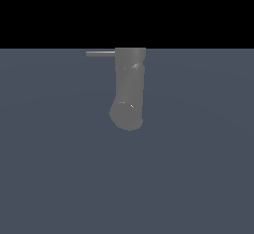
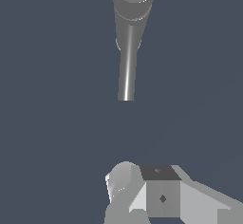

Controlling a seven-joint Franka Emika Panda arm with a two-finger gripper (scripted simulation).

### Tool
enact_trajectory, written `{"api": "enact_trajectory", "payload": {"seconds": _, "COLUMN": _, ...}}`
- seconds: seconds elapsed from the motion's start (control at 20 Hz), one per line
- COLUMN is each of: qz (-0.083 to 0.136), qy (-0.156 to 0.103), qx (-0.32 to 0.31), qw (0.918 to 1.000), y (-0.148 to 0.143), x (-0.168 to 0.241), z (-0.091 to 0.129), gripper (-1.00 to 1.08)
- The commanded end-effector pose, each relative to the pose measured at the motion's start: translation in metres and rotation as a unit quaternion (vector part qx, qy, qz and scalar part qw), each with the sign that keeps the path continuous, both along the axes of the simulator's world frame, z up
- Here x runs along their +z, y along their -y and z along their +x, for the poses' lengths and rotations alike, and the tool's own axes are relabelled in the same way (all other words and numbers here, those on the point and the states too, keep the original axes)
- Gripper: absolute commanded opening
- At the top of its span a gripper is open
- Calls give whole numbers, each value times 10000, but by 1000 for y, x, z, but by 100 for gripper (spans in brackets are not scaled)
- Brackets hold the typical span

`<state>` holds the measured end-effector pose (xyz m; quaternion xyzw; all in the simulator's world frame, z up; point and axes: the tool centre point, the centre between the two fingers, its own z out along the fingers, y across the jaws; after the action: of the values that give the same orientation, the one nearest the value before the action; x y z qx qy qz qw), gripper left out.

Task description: Turn on the faucet by rotating a designated handle.

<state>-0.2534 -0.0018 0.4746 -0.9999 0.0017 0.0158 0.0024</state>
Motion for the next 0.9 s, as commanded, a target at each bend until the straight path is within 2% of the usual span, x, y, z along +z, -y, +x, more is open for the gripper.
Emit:
{"api": "enact_trajectory", "payload": {"seconds": 0.0, "qz": 0, "qy": 0, "qx": 0, "qw": 10000, "y": 0, "x": 0, "z": 0, "gripper": -100}}
{"api": "enact_trajectory", "payload": {"seconds": 0.45, "qz": 250, "qy": 33, "qx": -93, "qw": 9996, "y": 4, "x": -3, "z": 4, "gripper": -100}}
{"api": "enact_trajectory", "payload": {"seconds": 0.85, "qz": 269, "qy": 30, "qx": -150, "qw": 9995, "y": 4, "x": -4, "z": 7, "gripper": -100}}
